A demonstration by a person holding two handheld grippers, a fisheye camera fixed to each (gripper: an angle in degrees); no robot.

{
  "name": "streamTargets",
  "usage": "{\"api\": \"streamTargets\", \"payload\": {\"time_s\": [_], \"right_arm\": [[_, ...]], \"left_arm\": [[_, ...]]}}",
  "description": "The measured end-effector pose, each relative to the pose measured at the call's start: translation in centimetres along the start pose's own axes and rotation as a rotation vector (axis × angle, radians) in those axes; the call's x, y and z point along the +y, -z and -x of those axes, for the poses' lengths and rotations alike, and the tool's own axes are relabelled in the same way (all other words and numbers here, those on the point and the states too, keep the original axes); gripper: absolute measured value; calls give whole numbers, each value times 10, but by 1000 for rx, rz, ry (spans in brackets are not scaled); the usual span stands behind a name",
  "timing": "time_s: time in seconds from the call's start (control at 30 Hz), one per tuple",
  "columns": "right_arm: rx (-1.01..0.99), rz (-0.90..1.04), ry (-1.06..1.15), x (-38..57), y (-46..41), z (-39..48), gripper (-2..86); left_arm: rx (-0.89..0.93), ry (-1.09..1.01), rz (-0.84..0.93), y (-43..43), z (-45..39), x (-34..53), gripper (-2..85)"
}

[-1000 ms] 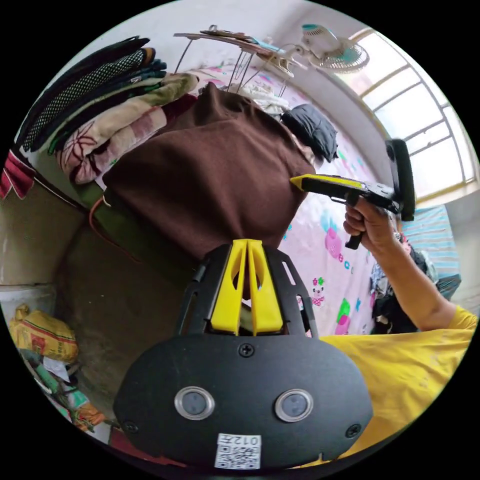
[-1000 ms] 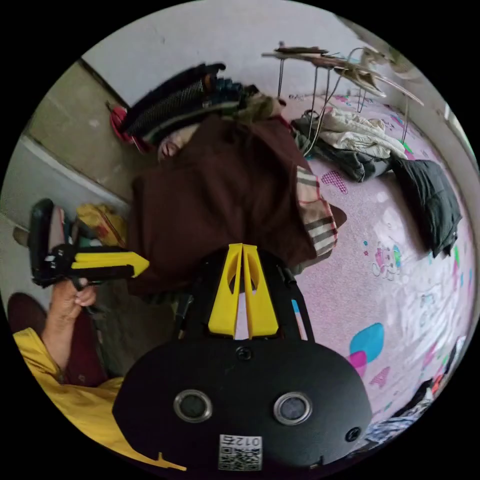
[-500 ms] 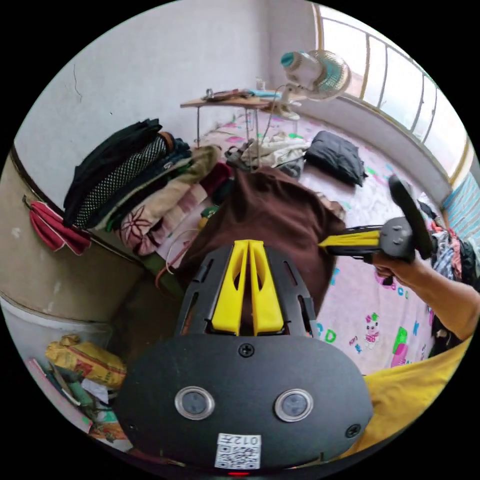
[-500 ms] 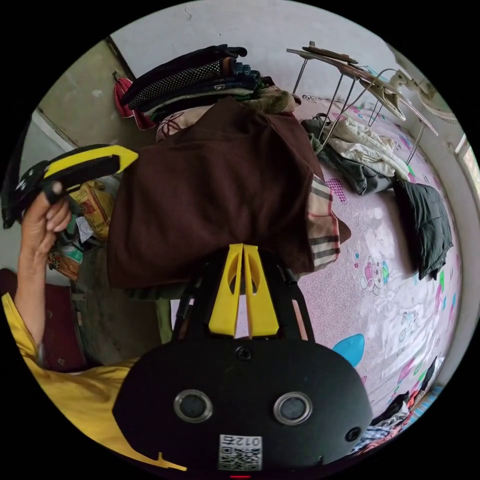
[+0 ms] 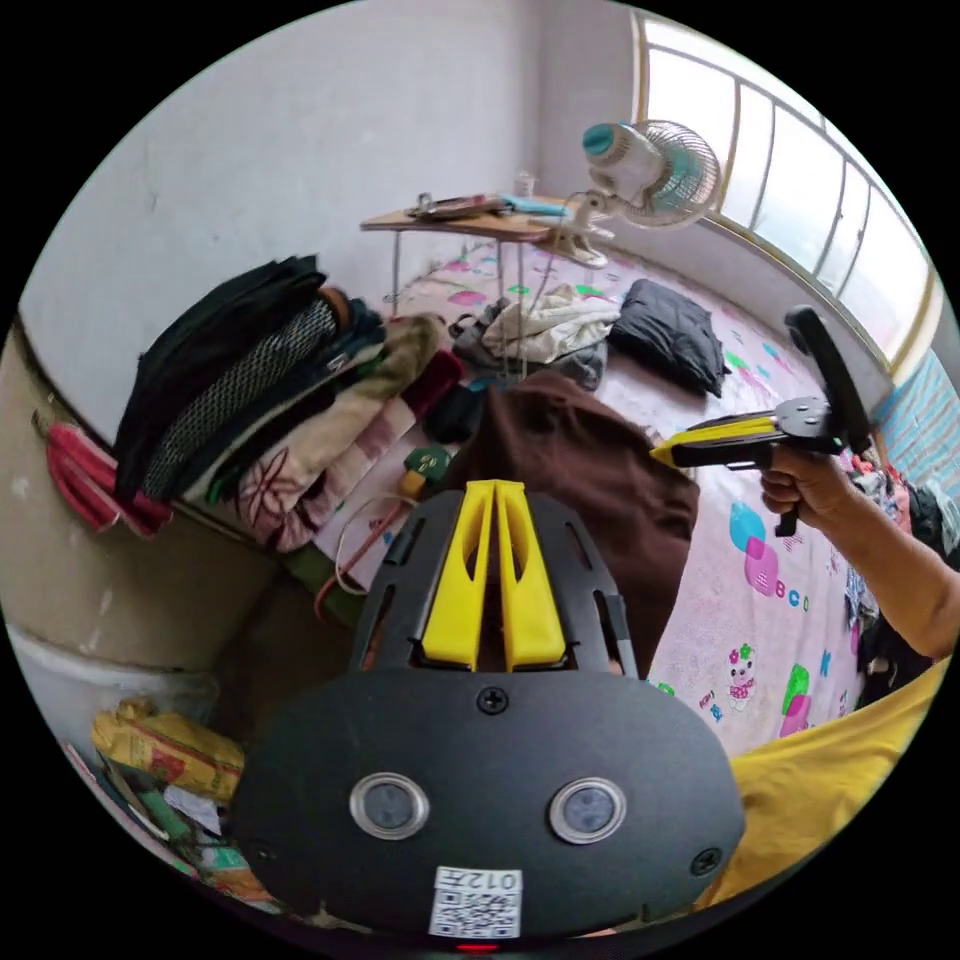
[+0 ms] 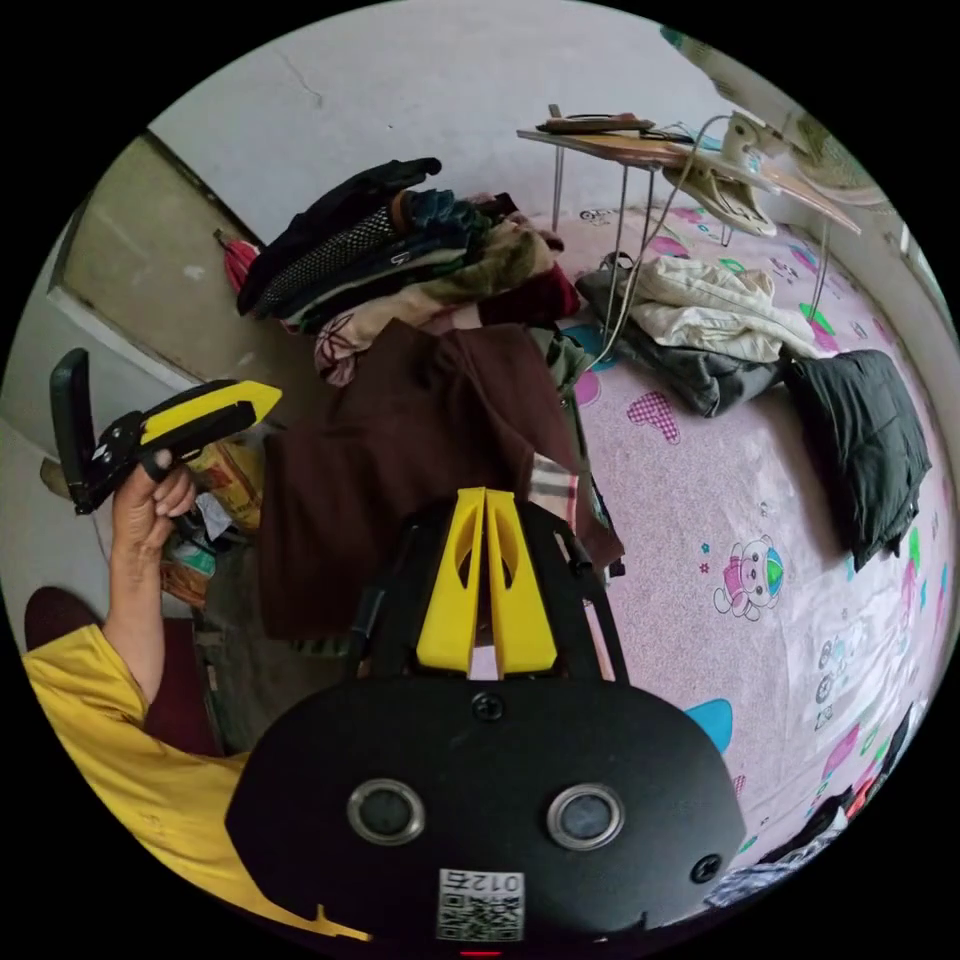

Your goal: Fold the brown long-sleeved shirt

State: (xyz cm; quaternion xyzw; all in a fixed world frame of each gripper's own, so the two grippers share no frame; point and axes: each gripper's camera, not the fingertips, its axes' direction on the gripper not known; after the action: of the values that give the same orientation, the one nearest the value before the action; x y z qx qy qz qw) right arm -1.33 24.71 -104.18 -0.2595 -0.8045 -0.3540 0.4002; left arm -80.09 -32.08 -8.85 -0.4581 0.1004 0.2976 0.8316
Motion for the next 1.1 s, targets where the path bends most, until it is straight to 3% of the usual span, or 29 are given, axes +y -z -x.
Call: {"api": "streamTargets", "payload": {"time_s": [0.17, 0.3, 0.43, 0.7, 1.0, 1.1], "right_arm": [[43, 28, -91, -19, -22, -17, 0], [46, 53, -134, -21, -33, -27, 0], [11, 61, -178, -20, -35, -37, 0], [-53, -98, -134, 25, 17, -22, 0], [26, 30, -63, 47, -16, -4, -1], [17, 34, -58, 52, -16, -5, -1]], "left_arm": [[117, -100, 115, -48, -7, -67, 1], [71, -49, 247, -96, 5, -95, 1], [176, 29, 262, -112, 23, -93, 0], [158, 52, 27, -25, 37, -26, 2], [23, 140, 233, -61, 30, 57, 1], [28, 162, 217, -71, 27, 65, 1]]}}
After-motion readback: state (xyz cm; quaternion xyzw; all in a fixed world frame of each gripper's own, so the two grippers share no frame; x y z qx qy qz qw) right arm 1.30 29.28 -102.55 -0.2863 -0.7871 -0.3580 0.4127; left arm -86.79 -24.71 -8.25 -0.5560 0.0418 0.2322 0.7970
